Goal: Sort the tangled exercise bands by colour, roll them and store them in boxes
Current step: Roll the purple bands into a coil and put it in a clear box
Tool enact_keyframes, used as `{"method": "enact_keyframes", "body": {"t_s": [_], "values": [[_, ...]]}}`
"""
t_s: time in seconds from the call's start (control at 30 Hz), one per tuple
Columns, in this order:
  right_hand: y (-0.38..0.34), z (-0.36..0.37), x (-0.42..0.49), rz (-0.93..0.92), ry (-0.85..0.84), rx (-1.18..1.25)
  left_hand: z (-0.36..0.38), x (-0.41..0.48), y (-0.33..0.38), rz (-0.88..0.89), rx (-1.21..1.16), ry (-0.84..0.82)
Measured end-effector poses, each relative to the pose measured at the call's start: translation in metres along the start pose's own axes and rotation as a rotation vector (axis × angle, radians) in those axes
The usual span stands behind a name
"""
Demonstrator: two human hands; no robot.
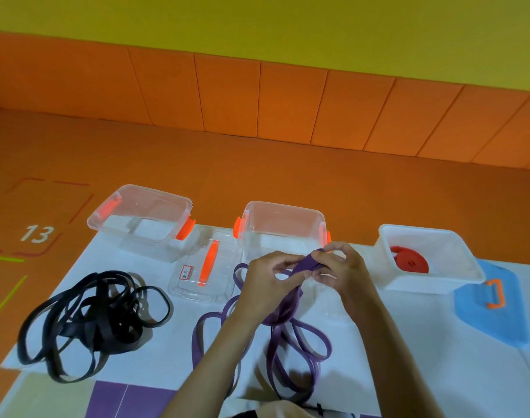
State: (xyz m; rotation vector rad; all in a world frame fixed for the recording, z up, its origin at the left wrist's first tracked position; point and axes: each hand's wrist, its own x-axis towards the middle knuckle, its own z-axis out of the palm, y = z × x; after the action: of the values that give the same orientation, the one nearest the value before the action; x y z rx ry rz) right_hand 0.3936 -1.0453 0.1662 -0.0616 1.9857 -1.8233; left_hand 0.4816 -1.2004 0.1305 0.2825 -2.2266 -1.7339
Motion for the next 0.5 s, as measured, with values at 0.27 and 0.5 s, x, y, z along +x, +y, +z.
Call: {"method": "enact_keyframes", "body": {"t_s": [0.27, 0.5], "values": [[-0.002, 0.004, 0.0, 0.223, -0.069, 0.486, 0.008, -0.008, 0.013, 0.112, 0.024, 0.139], [0.002, 0.018, -0.011, 0.408, -0.179, 0.677, 0.002, -0.008, 0.014, 0.248, 0.066, 0.311]]}}
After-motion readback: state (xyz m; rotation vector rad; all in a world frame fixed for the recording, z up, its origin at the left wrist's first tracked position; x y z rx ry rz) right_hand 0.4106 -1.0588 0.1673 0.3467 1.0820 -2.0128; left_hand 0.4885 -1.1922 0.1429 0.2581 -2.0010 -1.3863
